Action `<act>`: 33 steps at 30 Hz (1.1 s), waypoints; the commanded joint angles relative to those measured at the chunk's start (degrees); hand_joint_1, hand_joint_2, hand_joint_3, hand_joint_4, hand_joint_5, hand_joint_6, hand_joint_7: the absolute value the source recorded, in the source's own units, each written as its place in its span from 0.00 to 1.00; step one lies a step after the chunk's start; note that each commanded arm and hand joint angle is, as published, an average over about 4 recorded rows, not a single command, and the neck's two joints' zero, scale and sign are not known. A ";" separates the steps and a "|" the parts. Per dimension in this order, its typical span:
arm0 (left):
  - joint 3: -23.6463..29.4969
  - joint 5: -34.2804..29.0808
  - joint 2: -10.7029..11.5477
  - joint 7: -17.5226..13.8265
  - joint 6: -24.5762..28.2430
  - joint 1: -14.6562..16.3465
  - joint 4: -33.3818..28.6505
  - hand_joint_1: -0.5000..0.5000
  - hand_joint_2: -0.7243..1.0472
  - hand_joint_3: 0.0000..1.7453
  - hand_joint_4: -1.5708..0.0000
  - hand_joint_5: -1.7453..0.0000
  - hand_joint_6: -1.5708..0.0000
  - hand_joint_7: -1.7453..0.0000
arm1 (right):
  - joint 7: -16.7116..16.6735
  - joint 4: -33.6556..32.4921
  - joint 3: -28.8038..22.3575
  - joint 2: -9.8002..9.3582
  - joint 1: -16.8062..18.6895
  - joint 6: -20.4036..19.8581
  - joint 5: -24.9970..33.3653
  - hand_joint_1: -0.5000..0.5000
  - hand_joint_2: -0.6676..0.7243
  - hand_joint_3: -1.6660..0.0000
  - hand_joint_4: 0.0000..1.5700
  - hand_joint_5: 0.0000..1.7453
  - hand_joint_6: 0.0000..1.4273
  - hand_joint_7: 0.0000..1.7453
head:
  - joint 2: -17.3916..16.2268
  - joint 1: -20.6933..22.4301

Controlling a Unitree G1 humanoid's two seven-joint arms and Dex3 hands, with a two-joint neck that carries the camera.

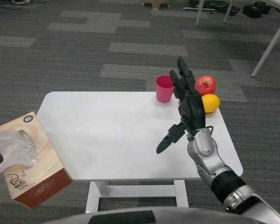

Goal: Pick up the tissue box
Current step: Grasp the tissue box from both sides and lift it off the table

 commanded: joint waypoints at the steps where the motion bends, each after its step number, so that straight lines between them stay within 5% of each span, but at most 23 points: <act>1: 1.66 -0.18 0.89 -0.19 -0.18 1.33 2.96 1.00 0.15 0.00 1.00 1.00 1.00 1.00 | -0.04 1.16 -0.14 -0.35 -1.01 0.07 0.21 0.04 0.93 1.00 0.00 0.00 0.00 0.00 | -1.00 8.93; 4: 2.15 -0.56 0.89 -0.26 -0.44 1.49 5.05 1.00 0.15 0.00 1.00 1.00 1.00 1.00 | 0.01 1.55 -0.16 -0.26 -1.17 0.07 0.23 0.04 0.94 1.00 0.00 0.00 0.00 0.00 | -1.07 9.36; 8: 2.65 -1.06 1.04 -0.37 -0.71 1.75 7.27 1.00 0.15 0.00 1.00 1.00 1.00 1.00 | 0.03 2.08 -0.32 -0.26 -1.19 0.07 0.28 0.04 0.93 1.00 0.00 0.00 0.00 0.00 | -3.67 22.78; 33: 5.33 5.79 3.31 -1.75 -0.75 4.19 18.08 1.00 0.20 0.00 1.00 1.00 1.00 1.00 | 0.18 2.94 -0.43 0.00 -1.19 0.07 0.30 0.04 0.95 1.00 0.00 0.00 0.00 0.00 | -2.56 22.08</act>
